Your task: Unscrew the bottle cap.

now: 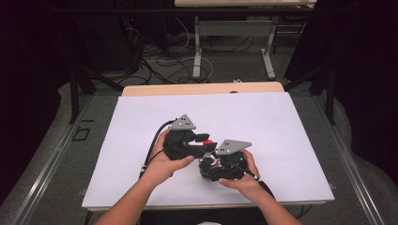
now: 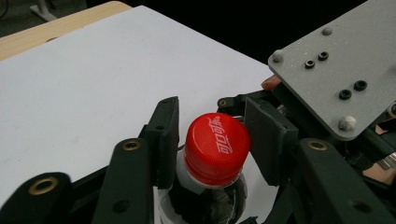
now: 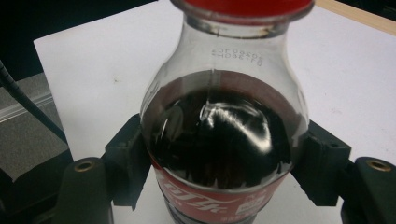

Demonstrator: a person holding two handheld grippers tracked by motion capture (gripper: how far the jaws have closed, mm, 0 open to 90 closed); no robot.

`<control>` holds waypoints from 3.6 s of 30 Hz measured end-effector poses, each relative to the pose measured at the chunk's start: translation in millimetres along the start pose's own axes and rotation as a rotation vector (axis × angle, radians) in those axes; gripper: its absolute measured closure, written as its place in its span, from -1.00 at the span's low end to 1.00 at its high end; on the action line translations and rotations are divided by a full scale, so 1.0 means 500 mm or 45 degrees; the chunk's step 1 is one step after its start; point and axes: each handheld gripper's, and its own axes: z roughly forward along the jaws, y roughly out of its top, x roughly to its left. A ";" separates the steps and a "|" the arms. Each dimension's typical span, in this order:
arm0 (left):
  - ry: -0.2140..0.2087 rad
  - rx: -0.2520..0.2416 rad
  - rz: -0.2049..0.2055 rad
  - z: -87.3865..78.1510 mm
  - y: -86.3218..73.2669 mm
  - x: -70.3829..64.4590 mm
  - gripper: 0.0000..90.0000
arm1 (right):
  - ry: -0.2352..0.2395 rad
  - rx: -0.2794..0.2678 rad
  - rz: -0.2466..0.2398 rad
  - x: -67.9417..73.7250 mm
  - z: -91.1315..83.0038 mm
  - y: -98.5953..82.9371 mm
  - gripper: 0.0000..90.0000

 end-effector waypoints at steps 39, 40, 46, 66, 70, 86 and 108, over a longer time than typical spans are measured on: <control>0.022 0.008 0.023 -0.017 0.002 -0.002 0.20 | -0.006 -0.007 0.002 -0.003 -0.003 0.001 -0.34; 0.019 0.002 0.019 -0.016 0.002 -0.003 0.22 | -0.005 -0.007 -0.004 -0.003 -0.003 0.001 -0.34; -0.016 0.004 0.096 -0.012 0.004 -0.003 0.35 | 0.015 0.007 -0.014 0.000 -0.003 0.001 -0.34; 0.192 0.003 -0.098 0.005 0.013 -0.035 0.37 | -0.056 0.000 0.003 -0.003 -0.001 -0.001 -0.34; 0.177 0.015 -0.087 0.006 0.015 -0.031 0.36 | -0.058 0.001 0.006 -0.004 -0.001 -0.002 -0.34; 0.040 0.030 0.017 -0.027 0.005 -0.006 0.01 | -0.013 0.006 0.002 -0.003 -0.004 -0.001 -0.34; 0.006 0.023 0.029 -0.010 0.005 -0.006 0.36 | -0.002 0.006 -0.008 0.000 -0.001 -0.003 -0.34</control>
